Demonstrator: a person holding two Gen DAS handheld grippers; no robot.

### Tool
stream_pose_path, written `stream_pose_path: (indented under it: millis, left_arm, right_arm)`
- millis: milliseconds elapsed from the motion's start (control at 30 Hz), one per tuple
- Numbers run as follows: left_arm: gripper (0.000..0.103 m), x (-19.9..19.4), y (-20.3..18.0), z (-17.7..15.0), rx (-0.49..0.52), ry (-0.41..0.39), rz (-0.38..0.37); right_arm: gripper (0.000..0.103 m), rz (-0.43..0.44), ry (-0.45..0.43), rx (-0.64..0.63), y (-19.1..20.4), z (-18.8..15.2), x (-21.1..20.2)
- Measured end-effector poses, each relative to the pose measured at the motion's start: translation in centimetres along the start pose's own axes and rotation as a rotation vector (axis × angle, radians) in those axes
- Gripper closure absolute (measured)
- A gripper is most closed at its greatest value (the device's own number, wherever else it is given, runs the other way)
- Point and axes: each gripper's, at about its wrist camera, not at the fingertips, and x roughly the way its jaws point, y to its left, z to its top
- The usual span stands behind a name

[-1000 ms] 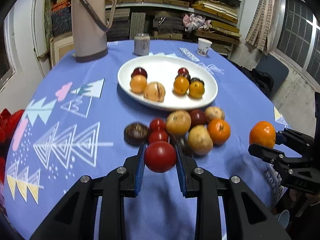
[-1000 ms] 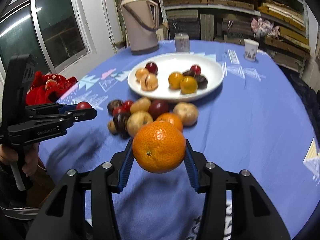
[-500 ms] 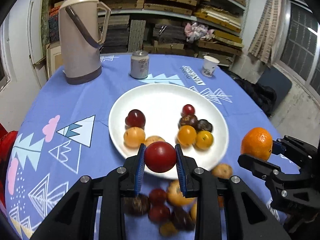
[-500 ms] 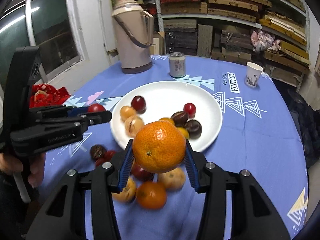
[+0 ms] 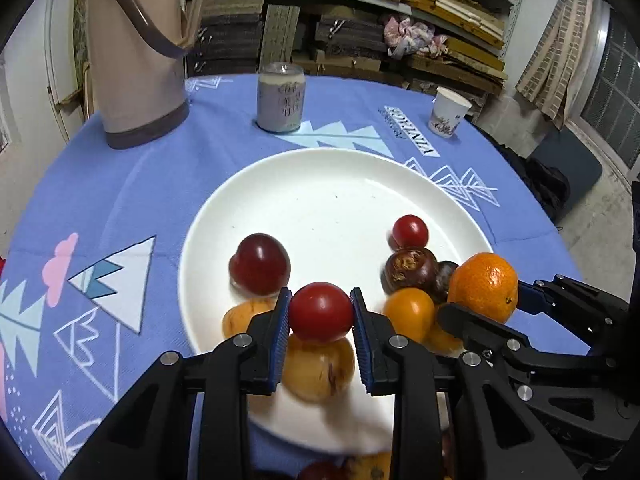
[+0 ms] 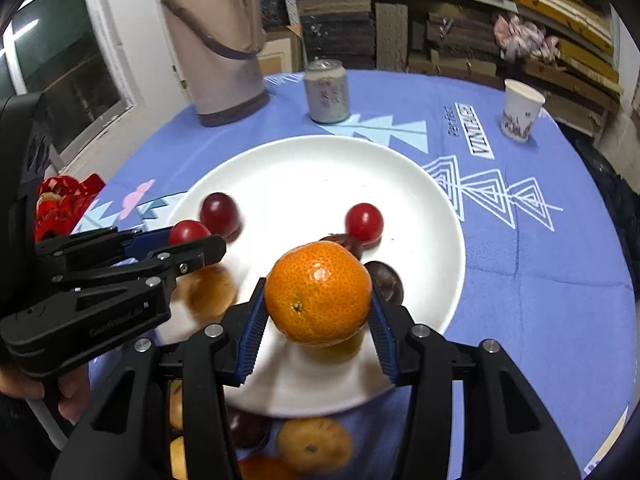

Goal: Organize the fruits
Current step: 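Place the mandarin on the plate with the right tool while the left places the tomato, then grasp another mandarin orange with the right tool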

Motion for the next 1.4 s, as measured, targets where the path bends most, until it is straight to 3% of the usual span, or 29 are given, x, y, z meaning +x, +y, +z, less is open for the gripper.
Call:
stream_pose_path:
  millis: [200,333,500,767,1000,1200,1400]
  left_arm:
    - [0.05,0.0,-0.4,0.3,0.01,-0.031,0.043]
    - [0.046,-0.7,-0.2,0.1,0.004,-0.035,0.036]
    - [0.04,-2.1,0.1,-1.0,-0.017,-0.042,0.032]
    - [0.039,-4.7,0.3,-3.6,-0.026,-0.049,0.034]
    - [0.032,-7.5,0.3,-7.2,-0.001,-0.086,0.07]
    - [0.03,-9.1,1.2,-10.7,-0.024,-0.078,0.064]
    - [0.03,-10.0,2.1,-13.8,-0.047,-0.047,0.048]
  right_arm:
    - [0.05,-0.009,-0.008,0.035,-0.9,0.6,0.9]
    - [0.049,0.002,-0.025,0.03,-0.9,0.3,-0.1]
    - [0.041,0.022,-0.053,0.04,-0.8,-1.0,-2.2]
    - [0.036,0.011,-0.07,0.037,-0.4,-4.2,-5.2]
    - [0.035,-0.025,-0.064,-0.007,0.4,-8.4,-7.3]
    - [0.035,-0.034,-0.031,-0.044,1.7,-12.0,-7.4]
    - [0.037,-0.023,-0.015,-0.017,1.6,-13.3,-7.1]
